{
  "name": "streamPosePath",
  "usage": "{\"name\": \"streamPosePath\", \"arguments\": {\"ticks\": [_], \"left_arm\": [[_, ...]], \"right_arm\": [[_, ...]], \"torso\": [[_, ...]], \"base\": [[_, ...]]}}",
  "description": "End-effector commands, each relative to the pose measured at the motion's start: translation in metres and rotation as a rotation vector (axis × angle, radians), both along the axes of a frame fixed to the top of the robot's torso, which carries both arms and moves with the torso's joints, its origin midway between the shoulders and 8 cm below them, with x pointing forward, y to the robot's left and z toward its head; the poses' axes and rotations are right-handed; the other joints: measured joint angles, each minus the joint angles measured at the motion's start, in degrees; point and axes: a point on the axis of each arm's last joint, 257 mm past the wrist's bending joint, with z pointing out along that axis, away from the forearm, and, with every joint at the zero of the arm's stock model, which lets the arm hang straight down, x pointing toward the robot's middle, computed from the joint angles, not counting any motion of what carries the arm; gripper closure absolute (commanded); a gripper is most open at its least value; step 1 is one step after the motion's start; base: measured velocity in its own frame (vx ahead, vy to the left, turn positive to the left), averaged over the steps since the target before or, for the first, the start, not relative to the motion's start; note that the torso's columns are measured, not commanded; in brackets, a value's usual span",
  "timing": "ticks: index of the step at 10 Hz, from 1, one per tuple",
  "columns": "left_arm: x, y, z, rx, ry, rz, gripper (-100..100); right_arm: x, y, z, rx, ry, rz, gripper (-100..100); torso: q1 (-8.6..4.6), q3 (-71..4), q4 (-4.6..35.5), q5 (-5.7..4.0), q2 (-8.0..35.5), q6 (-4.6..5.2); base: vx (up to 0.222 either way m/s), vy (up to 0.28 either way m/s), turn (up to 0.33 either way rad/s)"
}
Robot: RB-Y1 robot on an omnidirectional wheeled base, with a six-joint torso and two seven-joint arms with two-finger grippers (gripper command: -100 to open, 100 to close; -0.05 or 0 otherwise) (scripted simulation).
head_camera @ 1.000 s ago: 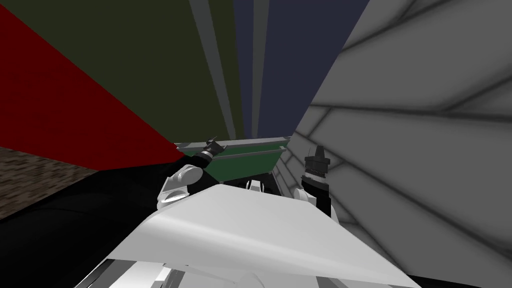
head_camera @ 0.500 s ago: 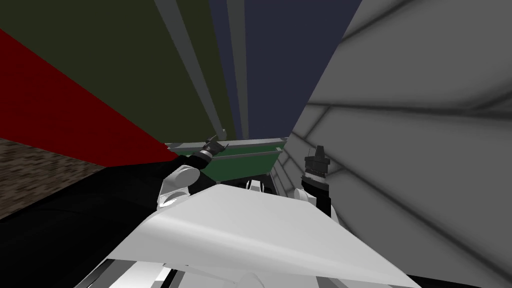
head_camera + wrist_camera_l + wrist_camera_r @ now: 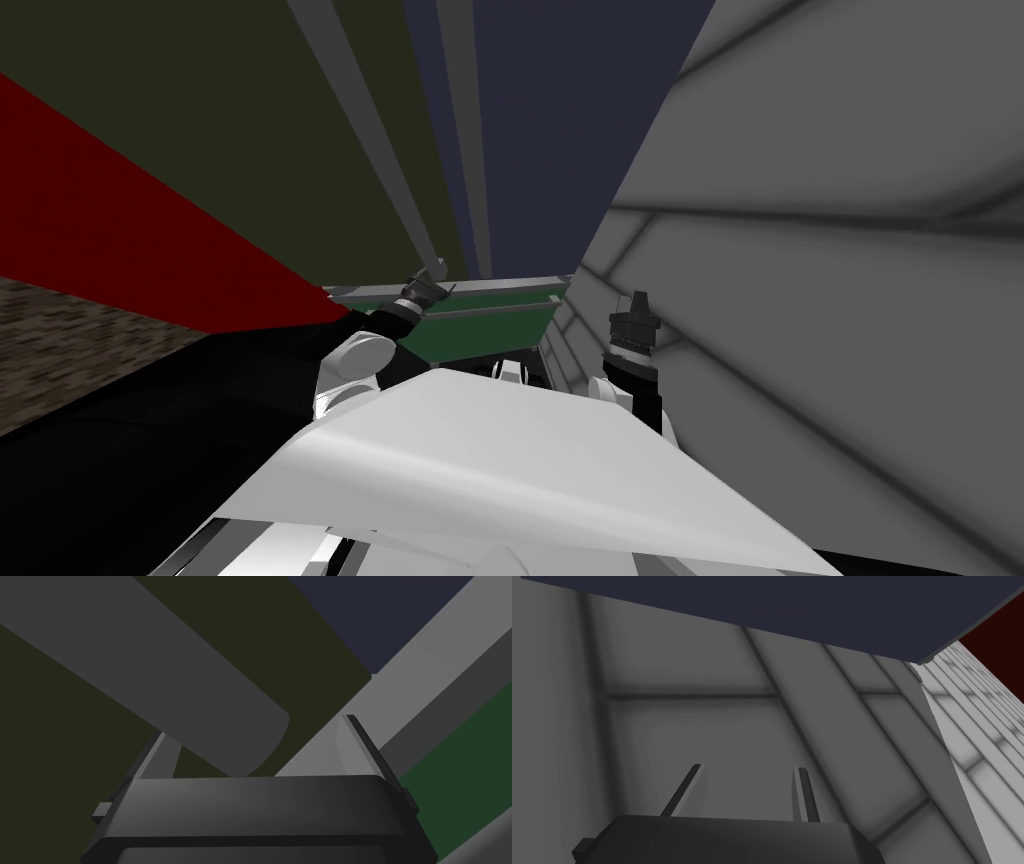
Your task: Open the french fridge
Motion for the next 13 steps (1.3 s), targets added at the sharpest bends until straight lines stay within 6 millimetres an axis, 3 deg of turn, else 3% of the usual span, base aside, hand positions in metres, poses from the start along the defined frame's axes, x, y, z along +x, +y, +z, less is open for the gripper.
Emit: {"name": "streamPosePath", "arguments": {"ticks": [1,3,9,10,11,13], "left_arm": [[0.015,0.017,-0.002,0.004,0.004,0.023,-100],[0.021,0.024,-0.001,0.006,0.005,0.034,-100],[0.055,0.072,0.008,0.0,0.001,0.107,-100],[0.052,0.068,0.003,0.0,0.014,0.098,-100],[0.044,0.055,0.004,0.005,0.003,0.081,100],[0.033,0.039,0.0,0.007,0.005,0.056,100]], "right_arm": [[0.0,0.0,0.0,0.0,0.0,0.0,0],[0.0,0.0,0.0,0.0,0.0,0.0,0],[0.0,0.0,0.0,0.0,0.0,0.0,0],[0.0,0.0,0.0,0.0,0.0,0.0,0],[0.0,0.0,0.0,0.0,0.0,0.0,0],[0.0,0.0,0.0,0.0,0.0,0.0,0]], "torso": [[-0.07,0.02,0.01,-0.02,0.02,-0.01],[-0.15,0.0,0.0,-0.05,-0.01,-0.02],[-0.09,-0.21,0.04,-0.15,-0.24,0.1],[-0.05,-0.32,0.05,-0.19,-0.37,0.1],[-0.07,-0.28,-0.05,-0.1,-0.39,0.03],[-0.2,-0.28,-0.24,0.0,-0.5,0.19]], "base": [[-0.071,-0.027,-0.116],[-0.065,-0.034,-0.074],[-0.064,-0.031,-0.103],[-0.035,-0.01,-0.018],[0.043,0.035,0.187],[0.095,0.052,0.134]]}}
